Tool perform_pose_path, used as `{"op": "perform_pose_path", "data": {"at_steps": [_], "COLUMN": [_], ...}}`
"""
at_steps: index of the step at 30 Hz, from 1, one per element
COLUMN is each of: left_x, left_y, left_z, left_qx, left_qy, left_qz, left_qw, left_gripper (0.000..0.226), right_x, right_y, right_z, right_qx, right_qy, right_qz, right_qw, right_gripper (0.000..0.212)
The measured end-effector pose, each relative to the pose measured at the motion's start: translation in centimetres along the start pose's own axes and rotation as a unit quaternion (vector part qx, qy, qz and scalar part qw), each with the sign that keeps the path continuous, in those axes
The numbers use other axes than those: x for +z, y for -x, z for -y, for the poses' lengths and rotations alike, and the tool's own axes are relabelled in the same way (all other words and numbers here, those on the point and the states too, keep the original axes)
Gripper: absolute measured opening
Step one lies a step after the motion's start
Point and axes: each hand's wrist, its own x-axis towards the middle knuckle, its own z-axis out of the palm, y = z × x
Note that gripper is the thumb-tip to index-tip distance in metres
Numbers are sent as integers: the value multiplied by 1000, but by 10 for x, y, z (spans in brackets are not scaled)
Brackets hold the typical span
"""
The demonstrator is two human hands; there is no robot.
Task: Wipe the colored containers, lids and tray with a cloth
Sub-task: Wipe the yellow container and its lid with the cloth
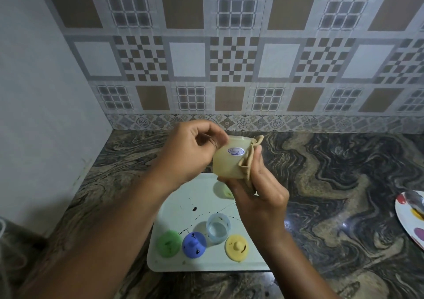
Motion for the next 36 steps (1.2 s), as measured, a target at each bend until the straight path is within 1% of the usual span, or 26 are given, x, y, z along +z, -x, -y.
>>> {"op": "perform_pose_path", "data": {"at_steps": [3, 4, 7, 11, 17, 24, 27, 30, 33, 35, 36], "left_x": [9, 11, 12, 13, 16, 14, 10, 1, -11, -16, -18], "left_y": [3, 4, 4, 2, -5, -3, -2, -5, -11, -14, -15], "left_z": [-7, -7, -3, -1, 5, 22, 31, 37, 43, 48, 51], "left_qx": [34, 38, 9, -5, -29, -67, -84, -77, -72, -74, -71], "left_qy": [-72, -70, -39, -37, -12, 22, 29, 18, 22, 4, -7], "left_qz": [-36, -42, -42, -52, -74, -89, -96, -122, -141, -142, -142], "left_qw": [996, 996, 998, 998, 997, 993, 991, 989, 987, 987, 987], "left_gripper": [8, 7, 6, 8, 12, 14, 11, 11, 6, 2, 5], "right_x": [1, 0, -2, -3, 2, 4, 4, 4, 9, 11, 11], "right_y": [1, 0, 0, -3, -3, 8, 19, 30, 43, 44, 43], "right_z": [1, 0, -2, 0, -1, -5, -8, -13, -21, -25, -27], "right_qx": [-24, -27, -26, -13, -15, -28, -38, -40, -29, 6, 29], "right_qy": [42, 43, 29, 8, 12, 7, 2, -8, -15, -23, -28], "right_qz": [22, 24, 33, 48, 42, 63, 73, 88, 116, 117, 113], "right_qw": [999, 998, 999, 999, 999, 998, 997, 995, 993, 993, 993], "right_gripper": [63, 62, 63, 62, 46, 41, 39, 35, 36, 38, 38]}}
